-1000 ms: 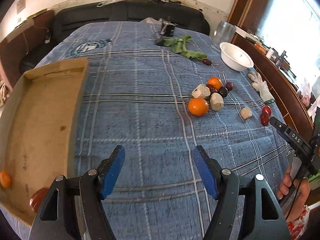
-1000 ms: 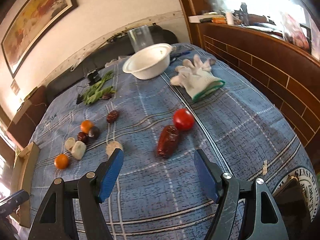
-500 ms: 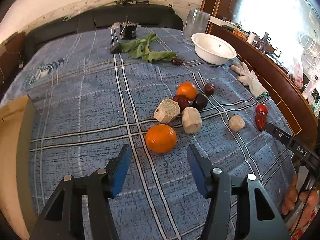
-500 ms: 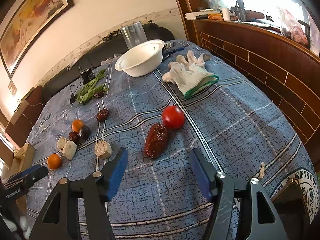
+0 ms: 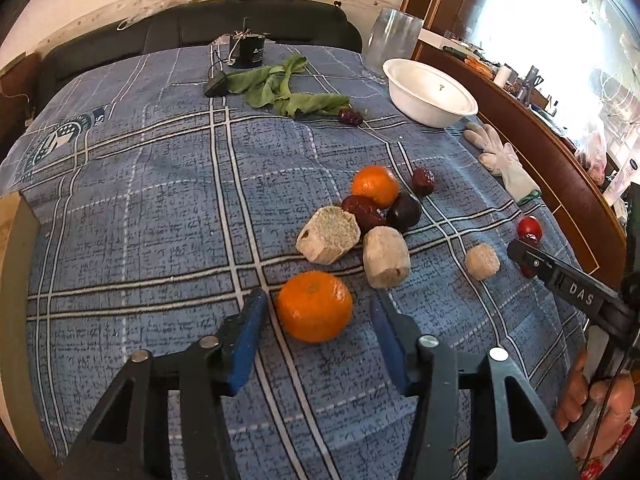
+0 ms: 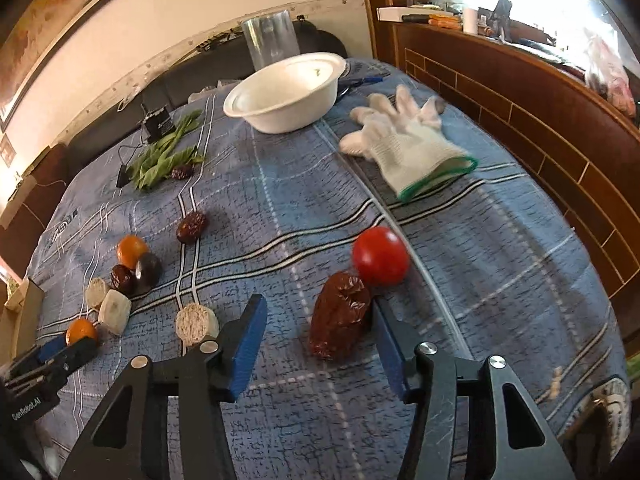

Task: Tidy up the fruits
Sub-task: 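Grasp a second mandarin with the left tool while the right tool grasps another red date, then carry both items over the tray and open both tools to release them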

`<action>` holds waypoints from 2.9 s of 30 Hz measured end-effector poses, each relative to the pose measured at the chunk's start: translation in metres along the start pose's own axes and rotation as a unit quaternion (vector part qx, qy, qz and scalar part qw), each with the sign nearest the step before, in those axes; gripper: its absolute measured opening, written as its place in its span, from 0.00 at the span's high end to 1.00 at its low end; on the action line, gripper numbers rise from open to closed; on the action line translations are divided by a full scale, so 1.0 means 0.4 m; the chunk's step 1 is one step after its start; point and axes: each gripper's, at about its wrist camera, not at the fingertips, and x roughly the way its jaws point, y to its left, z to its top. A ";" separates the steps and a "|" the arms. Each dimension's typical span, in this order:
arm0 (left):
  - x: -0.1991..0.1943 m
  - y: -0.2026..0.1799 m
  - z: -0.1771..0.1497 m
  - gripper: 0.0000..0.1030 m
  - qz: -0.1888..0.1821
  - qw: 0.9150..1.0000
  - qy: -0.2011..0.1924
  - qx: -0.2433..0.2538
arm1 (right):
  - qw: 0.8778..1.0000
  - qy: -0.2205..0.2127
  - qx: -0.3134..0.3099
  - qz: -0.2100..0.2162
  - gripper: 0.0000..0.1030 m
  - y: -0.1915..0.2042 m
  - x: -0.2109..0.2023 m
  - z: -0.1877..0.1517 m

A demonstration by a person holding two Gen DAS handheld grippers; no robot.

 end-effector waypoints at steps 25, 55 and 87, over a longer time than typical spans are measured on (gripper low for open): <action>-0.100 -0.016 -0.038 0.69 0.001 0.999 -0.048 -0.008 | 1.000 -0.024 0.002 0.015 0.73 0.007 -0.019 -0.009; -0.570 0.373 -0.263 0.68 0.082 0.966 -0.167 -0.179 | 0.967 -0.034 -0.170 0.186 0.72 0.470 -0.333 -0.183; -0.452 0.682 -0.312 0.65 0.172 0.960 0.000 -0.221 | 0.886 0.098 -0.356 0.280 0.69 1.044 -0.141 -0.413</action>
